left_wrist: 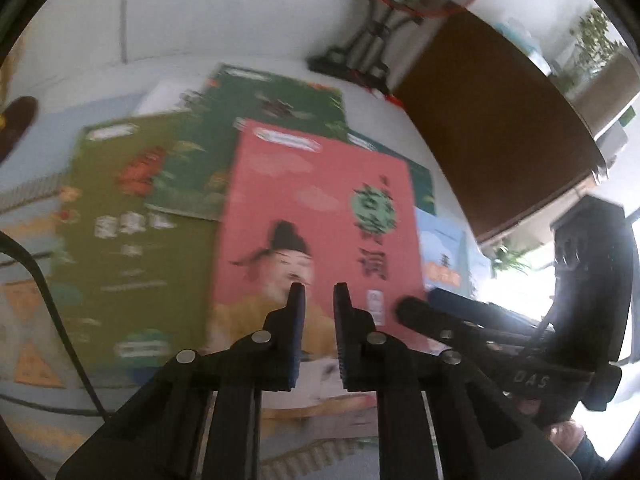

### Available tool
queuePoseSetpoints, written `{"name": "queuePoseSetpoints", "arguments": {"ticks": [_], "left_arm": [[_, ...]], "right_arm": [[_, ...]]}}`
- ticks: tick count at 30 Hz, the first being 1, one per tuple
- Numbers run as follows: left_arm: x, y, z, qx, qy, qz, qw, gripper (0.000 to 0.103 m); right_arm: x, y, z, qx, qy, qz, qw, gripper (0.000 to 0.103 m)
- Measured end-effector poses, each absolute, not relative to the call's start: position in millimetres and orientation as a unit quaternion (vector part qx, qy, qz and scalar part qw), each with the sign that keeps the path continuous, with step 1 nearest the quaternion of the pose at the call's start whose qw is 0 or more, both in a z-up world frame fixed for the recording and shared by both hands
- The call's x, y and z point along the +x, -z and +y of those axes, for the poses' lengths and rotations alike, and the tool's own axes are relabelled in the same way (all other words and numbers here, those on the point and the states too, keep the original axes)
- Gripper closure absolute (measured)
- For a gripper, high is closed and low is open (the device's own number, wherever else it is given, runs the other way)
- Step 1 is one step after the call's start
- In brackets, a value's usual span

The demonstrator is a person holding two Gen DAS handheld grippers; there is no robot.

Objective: Organize books

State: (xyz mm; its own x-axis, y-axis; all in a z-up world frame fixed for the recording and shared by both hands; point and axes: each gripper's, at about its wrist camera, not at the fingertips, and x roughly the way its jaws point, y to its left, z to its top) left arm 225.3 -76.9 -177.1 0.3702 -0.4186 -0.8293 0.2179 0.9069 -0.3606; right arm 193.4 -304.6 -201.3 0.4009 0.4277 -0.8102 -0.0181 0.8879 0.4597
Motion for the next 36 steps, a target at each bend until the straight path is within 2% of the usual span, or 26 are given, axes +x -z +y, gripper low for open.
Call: {"name": "queuePoseSetpoints", "arguments": {"ticks": [1, 9, 13, 15, 20, 26, 27, 30, 31, 36], "left_arm": [[226.8, 177.7, -71.1, -0.085, 0.181, 0.530, 0.824, 0.069], [231.0, 208.6, -60.6, -0.079, 0.163, 0.579, 0.795, 0.067], [224.9, 206.7, -67.1, -0.082, 0.181, 0.572, 0.796, 0.064], [224.9, 203.5, -64.9, -0.099, 0.189, 0.574, 0.790, 0.064], [215.1, 167.2, -42.0, -0.220, 0.262, 0.517, 0.785, 0.064], [219.2, 194.4, -63.8, -0.214, 0.257, 0.552, 0.764, 0.064], [218.0, 200.6, -71.1, -0.208, 0.251, 0.557, 0.764, 0.065], [220.1, 208.2, -79.3, -0.206, 0.220, 0.571, 0.764, 0.086], [221.9, 209.5, -76.3, -0.222, 0.213, 0.576, 0.757, 0.089], [227.0, 210.1, -57.1, -0.353, 0.217, 0.601, 0.683, 0.096]], "right_arm": [[194.7, 202.2, -306.0, 0.195, -0.137, 0.530, 0.814, 0.034], [192.8, 201.4, -307.2, 0.202, -0.129, 0.527, 0.816, 0.034], [191.8, 201.0, -307.1, 0.200, -0.129, 0.528, 0.815, 0.033], [191.3, 201.2, -306.8, 0.197, -0.125, 0.526, 0.818, 0.033], [190.7, 202.9, -314.4, 0.215, -0.136, 0.519, 0.816, 0.031], [190.9, 204.7, -322.8, 0.251, -0.148, 0.510, 0.809, 0.030], [191.0, 204.5, -322.7, 0.253, -0.148, 0.510, 0.809, 0.030], [190.7, 205.6, -325.8, 0.264, -0.152, 0.507, 0.806, 0.030], [190.8, 206.3, -328.1, 0.273, -0.153, 0.507, 0.803, 0.030], [187.0, 211.1, -341.8, 0.326, -0.166, 0.526, 0.768, 0.030]]}}
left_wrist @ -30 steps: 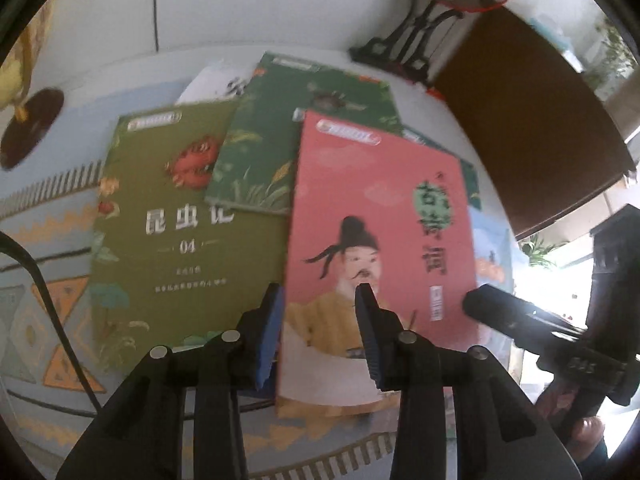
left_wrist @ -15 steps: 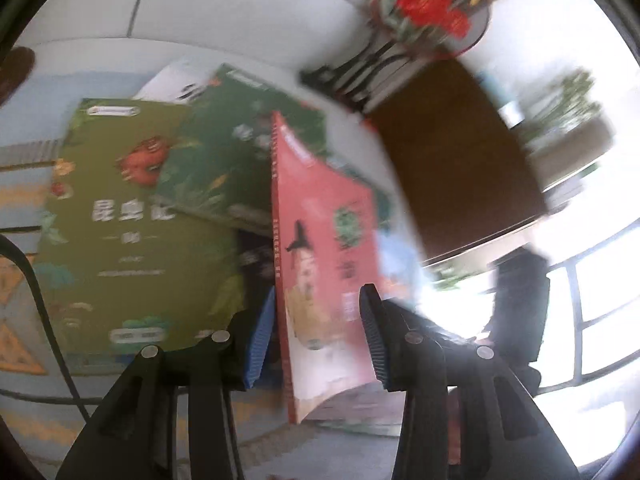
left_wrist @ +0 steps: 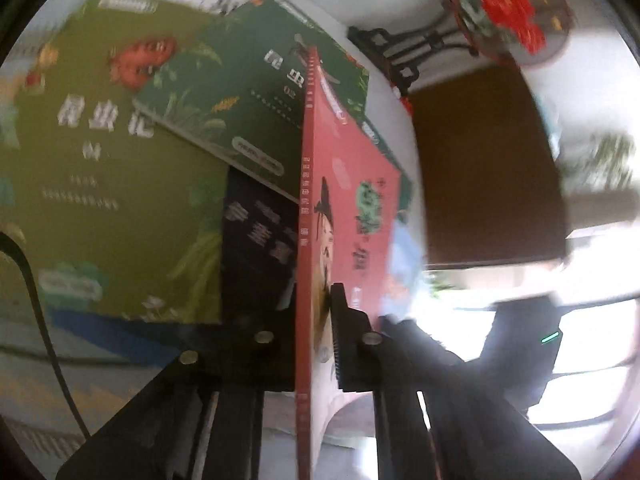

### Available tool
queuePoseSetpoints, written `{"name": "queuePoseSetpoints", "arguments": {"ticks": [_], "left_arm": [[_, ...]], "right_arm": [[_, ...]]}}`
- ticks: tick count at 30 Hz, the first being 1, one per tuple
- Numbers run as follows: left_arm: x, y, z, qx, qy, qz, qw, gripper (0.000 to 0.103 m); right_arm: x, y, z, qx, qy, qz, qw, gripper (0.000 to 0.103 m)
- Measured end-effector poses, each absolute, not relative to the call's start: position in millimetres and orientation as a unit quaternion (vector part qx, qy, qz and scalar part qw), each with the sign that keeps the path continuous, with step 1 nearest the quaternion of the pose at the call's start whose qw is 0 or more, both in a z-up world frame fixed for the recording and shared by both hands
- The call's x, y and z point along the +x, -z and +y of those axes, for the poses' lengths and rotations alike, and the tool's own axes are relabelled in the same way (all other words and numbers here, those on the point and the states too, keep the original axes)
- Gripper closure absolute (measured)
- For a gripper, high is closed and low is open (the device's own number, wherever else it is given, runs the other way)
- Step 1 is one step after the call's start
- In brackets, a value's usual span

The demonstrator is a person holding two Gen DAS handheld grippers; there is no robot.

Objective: Organize books

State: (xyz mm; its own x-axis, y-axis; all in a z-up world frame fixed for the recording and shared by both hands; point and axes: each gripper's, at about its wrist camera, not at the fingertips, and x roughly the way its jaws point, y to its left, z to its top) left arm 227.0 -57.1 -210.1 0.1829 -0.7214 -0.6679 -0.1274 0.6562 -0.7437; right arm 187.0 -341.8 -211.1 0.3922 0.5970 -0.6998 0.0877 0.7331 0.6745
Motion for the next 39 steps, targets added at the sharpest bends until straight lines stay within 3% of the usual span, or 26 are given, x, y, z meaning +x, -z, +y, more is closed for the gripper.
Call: {"name": "queuePoseSetpoints", "arguments": {"ticks": [5, 11, 13, 14, 15, 17, 21, 26, 30, 34, 39], "left_arm": [[232.8, 218.8, -50.0, -0.458, 0.235, 0.623, 0.590, 0.096], [233.9, 228.5, -52.8, -0.490, 0.237, 0.641, 0.541, 0.096], [235.1, 231.7, -51.5, -0.481, 0.225, 0.645, 0.550, 0.096], [236.0, 233.8, -51.7, -0.475, 0.220, 0.647, 0.554, 0.096], [237.2, 235.7, -52.1, -0.467, 0.214, 0.651, 0.559, 0.096], [238.4, 236.8, -50.9, -0.441, 0.202, 0.656, 0.578, 0.096], [232.9, 237.9, -48.9, -0.400, 0.203, 0.658, 0.604, 0.096], [219.4, 245.0, -42.2, -0.393, 0.222, 0.661, 0.599, 0.094], [204.5, 247.9, -39.2, -0.417, 0.251, 0.653, 0.581, 0.093], [192.3, 247.2, -48.0, -0.425, 0.268, 0.652, 0.568, 0.083], [184.5, 244.7, -73.1, -0.372, 0.266, 0.669, 0.585, 0.083]], "right_arm": [[168.9, 220.0, -355.7, 0.393, -0.186, 0.524, 0.733, 0.024], [172.7, 238.0, -365.8, 0.496, -0.212, 0.484, 0.689, 0.023], [181.3, 237.4, -366.2, 0.499, -0.203, 0.477, 0.695, 0.039], [188.9, 239.0, -364.3, 0.492, -0.196, 0.482, 0.698, 0.062], [194.5, 240.6, -362.2, 0.481, -0.189, 0.493, 0.700, 0.078], [200.3, 241.5, -357.6, 0.466, -0.181, 0.496, 0.710, 0.082], [192.9, 223.0, -344.7, 0.397, -0.151, 0.495, 0.758, 0.085], [169.9, 212.9, -342.2, 0.406, -0.160, 0.493, 0.753, 0.091], [143.2, 211.0, -346.3, 0.433, -0.159, 0.493, 0.738, 0.092], [116.0, 210.9, -353.9, 0.457, -0.157, 0.489, 0.726, 0.092], [90.6, 205.8, -356.5, 0.416, -0.147, 0.507, 0.740, 0.090]]}}
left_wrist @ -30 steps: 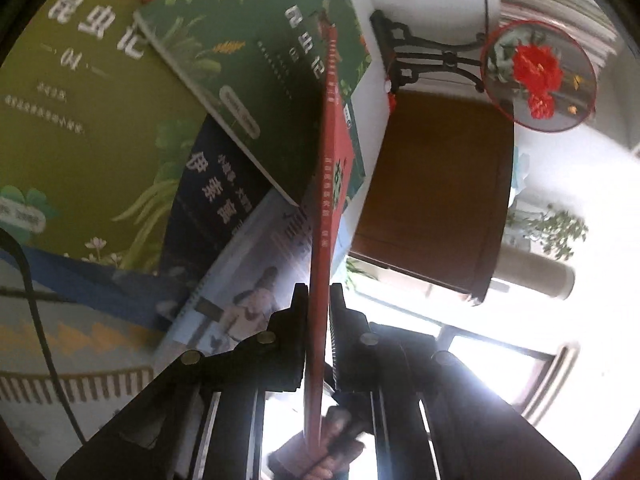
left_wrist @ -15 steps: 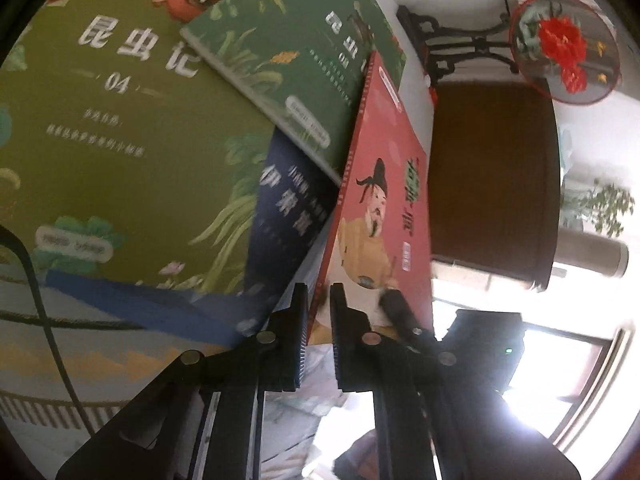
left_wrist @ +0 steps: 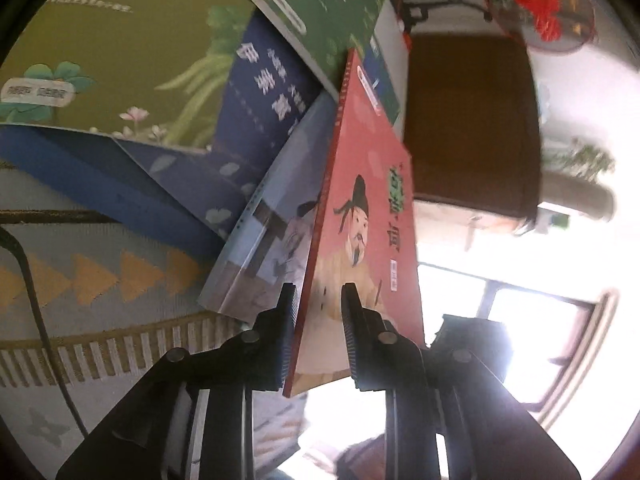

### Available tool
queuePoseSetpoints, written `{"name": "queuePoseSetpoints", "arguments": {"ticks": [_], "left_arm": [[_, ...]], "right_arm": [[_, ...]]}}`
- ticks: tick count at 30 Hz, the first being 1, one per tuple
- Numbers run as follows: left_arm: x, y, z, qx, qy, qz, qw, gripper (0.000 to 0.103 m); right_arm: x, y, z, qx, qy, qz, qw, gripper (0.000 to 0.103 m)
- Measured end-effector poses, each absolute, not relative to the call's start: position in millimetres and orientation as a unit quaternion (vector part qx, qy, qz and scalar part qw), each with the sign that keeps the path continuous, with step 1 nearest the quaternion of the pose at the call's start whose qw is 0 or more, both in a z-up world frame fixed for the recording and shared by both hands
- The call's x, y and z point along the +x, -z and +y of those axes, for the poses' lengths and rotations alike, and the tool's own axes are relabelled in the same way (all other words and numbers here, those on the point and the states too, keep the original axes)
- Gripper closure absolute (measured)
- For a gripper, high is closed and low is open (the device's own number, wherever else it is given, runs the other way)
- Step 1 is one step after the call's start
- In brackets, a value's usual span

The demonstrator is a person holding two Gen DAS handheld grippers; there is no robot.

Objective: Organize books

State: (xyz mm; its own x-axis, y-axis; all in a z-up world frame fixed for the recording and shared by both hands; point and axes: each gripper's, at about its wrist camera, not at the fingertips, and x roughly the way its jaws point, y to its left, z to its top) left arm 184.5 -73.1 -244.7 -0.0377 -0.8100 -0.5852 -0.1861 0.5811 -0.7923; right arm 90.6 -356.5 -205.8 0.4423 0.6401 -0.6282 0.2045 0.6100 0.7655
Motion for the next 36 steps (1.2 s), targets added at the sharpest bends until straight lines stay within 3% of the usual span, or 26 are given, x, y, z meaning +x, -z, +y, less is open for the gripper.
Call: {"name": "queuePoseSetpoints", "arguments": {"ticks": [8, 10, 16, 21, 25, 32, 36], "left_arm": [[185.0, 243.5, -100.0, -0.296, 0.270, 0.683, 0.611, 0.083], [187.9, 244.4, -103.5, -0.296, 0.276, 0.683, 0.608, 0.083], [190.3, 244.4, -118.5, -0.284, 0.291, 0.691, 0.598, 0.083], [180.8, 247.8, -122.6, -0.288, 0.295, 0.699, 0.584, 0.082], [179.2, 250.4, -112.2, -0.311, 0.286, 0.692, 0.585, 0.082], [178.6, 255.6, -88.6, -0.360, 0.294, 0.679, 0.569, 0.079], [179.6, 260.6, -81.8, -0.379, 0.296, 0.673, 0.561, 0.078]], "right_arm": [[66.8, 229.6, -377.5, 0.378, -0.109, 0.572, 0.720, 0.080], [60.8, 225.3, -383.8, 0.346, -0.095, 0.584, 0.728, 0.072], [53.5, 208.5, -392.3, 0.270, -0.082, 0.580, 0.764, 0.072], [52.7, 204.2, -391.1, 0.303, -0.105, 0.549, 0.772, 0.072], [50.2, 198.5, -387.1, 0.357, -0.126, 0.508, 0.774, 0.075], [50.9, 200.8, -391.4, 0.456, -0.150, 0.471, 0.740, 0.092], [50.0, 204.1, -390.8, 0.508, -0.165, 0.459, 0.710, 0.093]]}}
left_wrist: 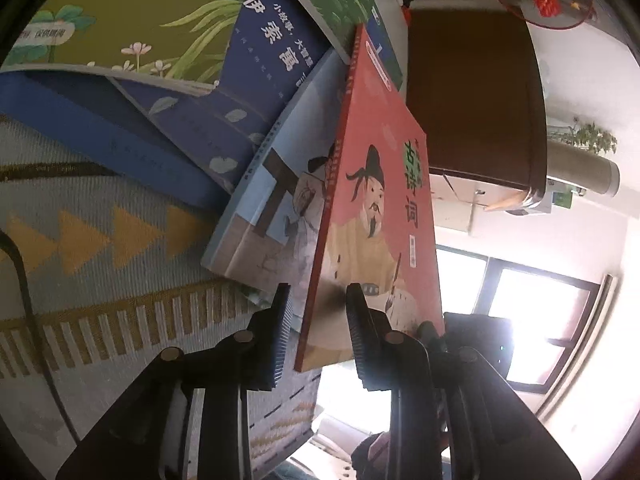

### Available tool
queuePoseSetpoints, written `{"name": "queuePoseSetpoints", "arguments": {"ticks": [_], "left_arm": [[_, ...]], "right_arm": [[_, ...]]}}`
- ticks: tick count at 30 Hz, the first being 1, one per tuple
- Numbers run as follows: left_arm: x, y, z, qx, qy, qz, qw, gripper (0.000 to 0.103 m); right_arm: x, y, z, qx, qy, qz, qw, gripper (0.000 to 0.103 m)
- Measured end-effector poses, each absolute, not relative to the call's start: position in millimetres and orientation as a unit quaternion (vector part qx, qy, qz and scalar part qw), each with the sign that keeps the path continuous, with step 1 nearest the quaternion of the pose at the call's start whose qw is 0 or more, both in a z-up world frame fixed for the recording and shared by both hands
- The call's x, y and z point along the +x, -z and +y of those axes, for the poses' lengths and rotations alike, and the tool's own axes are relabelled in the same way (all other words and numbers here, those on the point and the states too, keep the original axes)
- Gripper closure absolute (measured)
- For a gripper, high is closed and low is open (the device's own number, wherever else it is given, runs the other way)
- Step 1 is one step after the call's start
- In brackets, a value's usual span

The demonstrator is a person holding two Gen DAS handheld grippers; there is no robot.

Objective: Organize books

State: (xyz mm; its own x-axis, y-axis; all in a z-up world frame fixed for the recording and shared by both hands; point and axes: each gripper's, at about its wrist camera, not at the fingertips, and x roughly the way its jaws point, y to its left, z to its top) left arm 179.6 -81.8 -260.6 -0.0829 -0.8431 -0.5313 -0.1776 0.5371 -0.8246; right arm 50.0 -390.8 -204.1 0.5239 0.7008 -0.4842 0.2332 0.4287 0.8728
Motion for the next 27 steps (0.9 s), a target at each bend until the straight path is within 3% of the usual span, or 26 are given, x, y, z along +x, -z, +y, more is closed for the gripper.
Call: {"name": "queuePoseSetpoints", "arguments": {"ticks": [3, 7, 11, 13, 19, 21, 27], "left_arm": [[181.7, 257.6, -82.3, -0.368, 0.296, 0.668, 0.575, 0.079], [179.8, 254.1, -81.4, -0.394, 0.286, 0.647, 0.587, 0.094], [181.3, 262.0, -78.8, -0.431, 0.261, 0.667, 0.548, 0.096], [179.9, 266.1, -79.3, -0.449, 0.269, 0.672, 0.525, 0.096], [188.3, 240.9, -82.4, -0.296, 0.234, 0.675, 0.634, 0.091], [193.5, 232.7, -87.7, -0.262, 0.247, 0.667, 0.652, 0.079], [219.5, 232.1, -105.8, -0.233, 0.274, 0.650, 0.670, 0.078]], "right_arm": [[55.3, 201.2, -377.8, 0.472, -0.163, 0.483, 0.719, 0.093], [57.4, 207.5, -371.1, 0.449, -0.156, 0.514, 0.715, 0.090], [60.3, 225.7, -370.2, 0.408, -0.128, 0.578, 0.695, 0.066], [54.0, 231.4, -375.6, 0.410, -0.128, 0.583, 0.690, 0.063], [51.6, 193.5, -400.0, 0.369, -0.122, 0.547, 0.742, 0.061], [66.4, 179.1, -407.8, 0.338, -0.095, 0.526, 0.775, 0.060], [125.9, 192.0, -401.7, 0.269, -0.043, 0.529, 0.803, 0.060]]}}
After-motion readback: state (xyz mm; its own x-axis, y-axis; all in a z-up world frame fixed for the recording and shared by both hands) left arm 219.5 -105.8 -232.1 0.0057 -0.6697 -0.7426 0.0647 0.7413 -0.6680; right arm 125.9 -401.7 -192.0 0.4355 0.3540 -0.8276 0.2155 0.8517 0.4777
